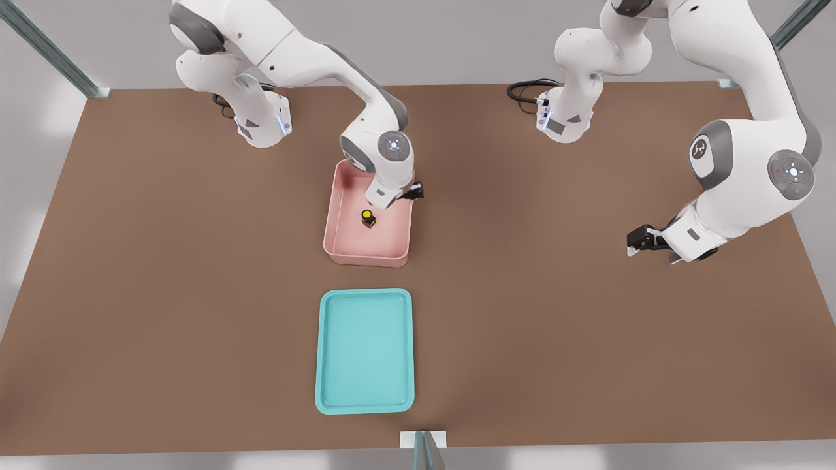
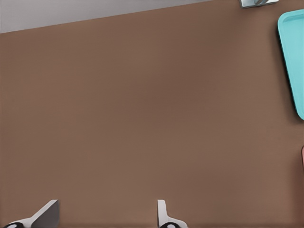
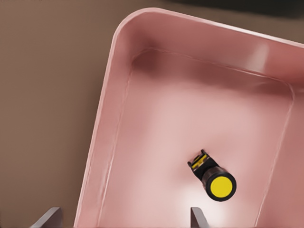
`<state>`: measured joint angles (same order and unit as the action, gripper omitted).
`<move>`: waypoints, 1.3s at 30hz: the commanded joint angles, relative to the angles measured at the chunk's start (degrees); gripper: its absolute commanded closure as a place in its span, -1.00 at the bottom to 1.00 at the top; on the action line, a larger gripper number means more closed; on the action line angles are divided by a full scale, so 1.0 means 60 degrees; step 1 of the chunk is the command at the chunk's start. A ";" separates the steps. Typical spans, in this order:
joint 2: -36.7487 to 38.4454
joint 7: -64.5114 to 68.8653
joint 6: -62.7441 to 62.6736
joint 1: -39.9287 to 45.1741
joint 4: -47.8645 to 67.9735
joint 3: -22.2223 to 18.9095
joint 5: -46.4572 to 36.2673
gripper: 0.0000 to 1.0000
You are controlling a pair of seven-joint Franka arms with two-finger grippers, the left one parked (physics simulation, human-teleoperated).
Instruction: The left arm remains still, and the right arm places the button from the box into the tray
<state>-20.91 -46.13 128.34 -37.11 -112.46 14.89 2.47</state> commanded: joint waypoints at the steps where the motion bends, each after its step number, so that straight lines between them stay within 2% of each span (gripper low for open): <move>1: -0.0016 -0.2140 0.0934 0.0032 -0.0110 0.0008 -0.0279 -1.00; 7: 0.0804 -0.1760 0.1241 0.0340 -0.1208 -0.0006 -0.0265 -1.00; 17: 0.0995 -0.1496 0.2515 0.0574 -0.2395 -0.0006 -0.0279 -1.00; 22: 0.0980 -0.1159 0.2501 0.1072 -0.2395 -0.0006 -0.0294 -1.00; 39: 0.0658 0.0189 0.2413 0.1262 -0.2805 0.0023 -0.0294 -1.00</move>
<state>-17.02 -49.79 142.78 -29.54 -129.24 14.96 0.75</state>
